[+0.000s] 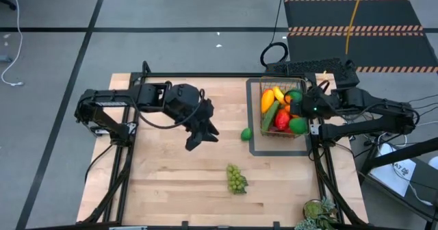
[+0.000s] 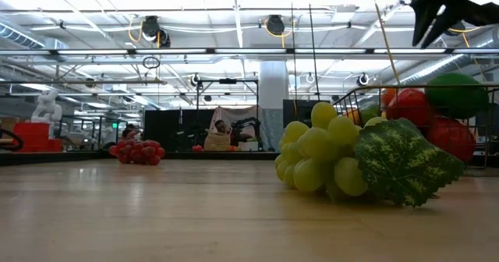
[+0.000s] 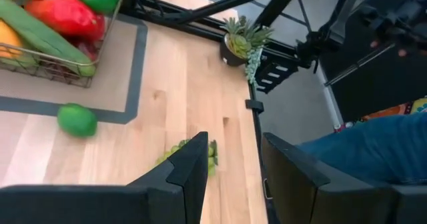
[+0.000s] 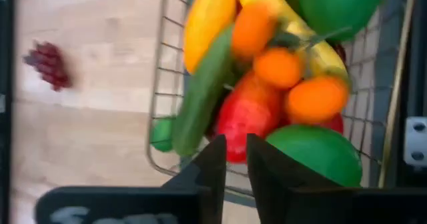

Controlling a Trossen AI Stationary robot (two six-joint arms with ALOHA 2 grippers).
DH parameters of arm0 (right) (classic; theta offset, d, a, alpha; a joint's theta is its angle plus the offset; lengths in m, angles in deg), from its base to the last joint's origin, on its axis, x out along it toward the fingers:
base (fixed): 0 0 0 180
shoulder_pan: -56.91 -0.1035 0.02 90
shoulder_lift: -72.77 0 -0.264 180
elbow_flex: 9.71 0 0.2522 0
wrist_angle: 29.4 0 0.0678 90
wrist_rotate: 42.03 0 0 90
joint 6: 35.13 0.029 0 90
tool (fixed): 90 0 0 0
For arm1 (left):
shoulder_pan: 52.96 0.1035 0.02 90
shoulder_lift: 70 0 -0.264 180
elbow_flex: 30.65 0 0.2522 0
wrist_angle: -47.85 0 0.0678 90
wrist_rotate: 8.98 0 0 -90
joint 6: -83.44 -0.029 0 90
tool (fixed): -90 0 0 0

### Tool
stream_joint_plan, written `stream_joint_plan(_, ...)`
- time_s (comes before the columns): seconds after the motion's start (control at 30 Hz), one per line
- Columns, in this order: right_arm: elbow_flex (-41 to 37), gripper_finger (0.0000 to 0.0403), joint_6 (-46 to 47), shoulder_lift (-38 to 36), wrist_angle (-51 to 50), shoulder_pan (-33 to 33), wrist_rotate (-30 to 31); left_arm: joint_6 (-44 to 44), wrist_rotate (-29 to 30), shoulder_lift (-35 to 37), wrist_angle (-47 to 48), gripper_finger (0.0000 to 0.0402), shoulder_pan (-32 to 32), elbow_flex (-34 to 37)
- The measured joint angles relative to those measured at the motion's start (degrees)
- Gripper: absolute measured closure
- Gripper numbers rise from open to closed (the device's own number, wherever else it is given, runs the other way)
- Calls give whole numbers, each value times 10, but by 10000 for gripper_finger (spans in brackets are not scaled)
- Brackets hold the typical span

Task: Build produce basket
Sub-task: Put the green lime into the wire basket

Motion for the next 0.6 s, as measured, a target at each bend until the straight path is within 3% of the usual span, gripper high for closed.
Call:
stream_joint_plan(0.23,-19,288,-9,-3,21,0,2,7,15,0,5,261,21,0)
stream_joint_plan(0.47,-19,254,-113,-47,118,0,2,52,148,-5,1,261,32,0)
stream_joint_plan(0.6,-19,253,-196,-78,160,0,-2,34,181,-33,-2,261,29,0)
